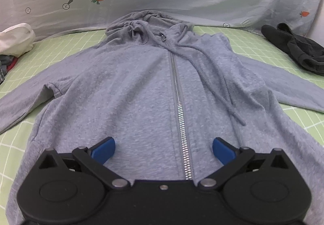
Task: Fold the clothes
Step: 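Pull the hoodie straight and release it flat with both grippers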
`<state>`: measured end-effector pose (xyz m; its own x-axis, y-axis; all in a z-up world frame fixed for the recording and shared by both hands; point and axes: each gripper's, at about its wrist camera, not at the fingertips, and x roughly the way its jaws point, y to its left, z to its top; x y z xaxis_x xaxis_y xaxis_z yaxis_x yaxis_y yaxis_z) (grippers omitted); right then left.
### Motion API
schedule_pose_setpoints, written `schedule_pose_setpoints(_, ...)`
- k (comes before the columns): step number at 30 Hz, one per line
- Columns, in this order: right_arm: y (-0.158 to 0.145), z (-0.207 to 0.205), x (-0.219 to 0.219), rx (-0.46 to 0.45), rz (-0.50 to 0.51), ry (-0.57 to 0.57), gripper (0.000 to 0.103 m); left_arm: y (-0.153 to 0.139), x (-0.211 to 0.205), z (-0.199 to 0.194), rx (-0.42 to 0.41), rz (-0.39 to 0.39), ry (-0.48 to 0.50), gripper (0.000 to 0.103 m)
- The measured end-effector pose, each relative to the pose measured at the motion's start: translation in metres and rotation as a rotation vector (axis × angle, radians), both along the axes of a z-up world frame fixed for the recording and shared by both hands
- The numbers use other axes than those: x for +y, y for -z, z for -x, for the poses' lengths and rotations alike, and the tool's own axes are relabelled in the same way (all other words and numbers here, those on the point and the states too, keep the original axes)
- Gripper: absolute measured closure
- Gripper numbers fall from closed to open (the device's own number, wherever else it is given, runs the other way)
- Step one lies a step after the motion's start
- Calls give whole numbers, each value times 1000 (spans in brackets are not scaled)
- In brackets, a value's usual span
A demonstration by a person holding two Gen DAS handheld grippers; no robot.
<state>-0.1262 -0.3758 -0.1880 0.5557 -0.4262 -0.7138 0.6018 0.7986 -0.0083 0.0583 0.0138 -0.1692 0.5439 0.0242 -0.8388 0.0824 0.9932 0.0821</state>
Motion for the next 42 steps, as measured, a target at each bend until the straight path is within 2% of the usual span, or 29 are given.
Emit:
schedule_pose_setpoints(1,0,-1,2,-3,-5,4,0,0,0,1,-17,-47,-12,0)
schedule_pose_setpoints(3,1,-1,8,-7,0,18,0,0,3,3,-63,-146,-27,0)
schedule_pose_setpoints(4,1,-1,8,-8,2,22,0,0,9,1,-65,-149,-33,0)
schedule_pose_setpoints(6,1,0,10,-11,5,28,0,1,25,-6,-31,-81,-78,0)
schedule_pose_setpoints(8,1,0,11,-14,9,35,0,1,37,-8,-15,-53,-126,0)
schedule_pose_setpoints(13,-2,2,10,7,2,5,0,-1,32,0,-79,-179,-86,0)
schedule_pose_setpoints(16,-7,10,10,31,-17,-45,0,-3,30,-2,-60,-182,-135,0)
schedule_pose_setpoints(19,-15,29,4,0,-44,-61,0,-8,22,-2,-32,-201,-176,2)
schedule_pose_setpoints(22,-21,47,-12,-15,-49,-62,0,-21,0,10,-52,-140,-147,2)
schedule_pose_setpoints(24,-28,59,-23,-5,-28,-68,0,-36,-29,22,-60,-76,-93,1)
schedule_pose_setpoints(26,-39,74,-36,-4,38,-83,0,-50,-60,33,-68,-15,-33,1)
schedule_pose_setpoints(28,-45,86,-55,-11,72,-82,0,-58,-104,48,-66,20,52,1)
schedule_pose_setpoints(30,-46,98,-82,-10,64,-55,0,-64,-151,63,-61,49,143,1)
schedule_pose_setpoints(32,-44,108,-109,-4,40,-12,0,-64,-199,78,-22,81,254,1)
schedule_pose_setpoints(35,-45,126,-152,11,60,47,0,-63,-264,106,-16,55,467,1)
schedule_pose_setpoints(37,-47,139,-183,5,90,76,0,-61,-299,122,-15,25,566,1)
schedule_pose_setpoints(39,-46,152,-213,0,107,107,0,-53,-325,131,27,28,604,1)
schedule_pose_setpoints(42,-35,170,-261,44,107,159,0,-41,-352,137,81,28,582,1)
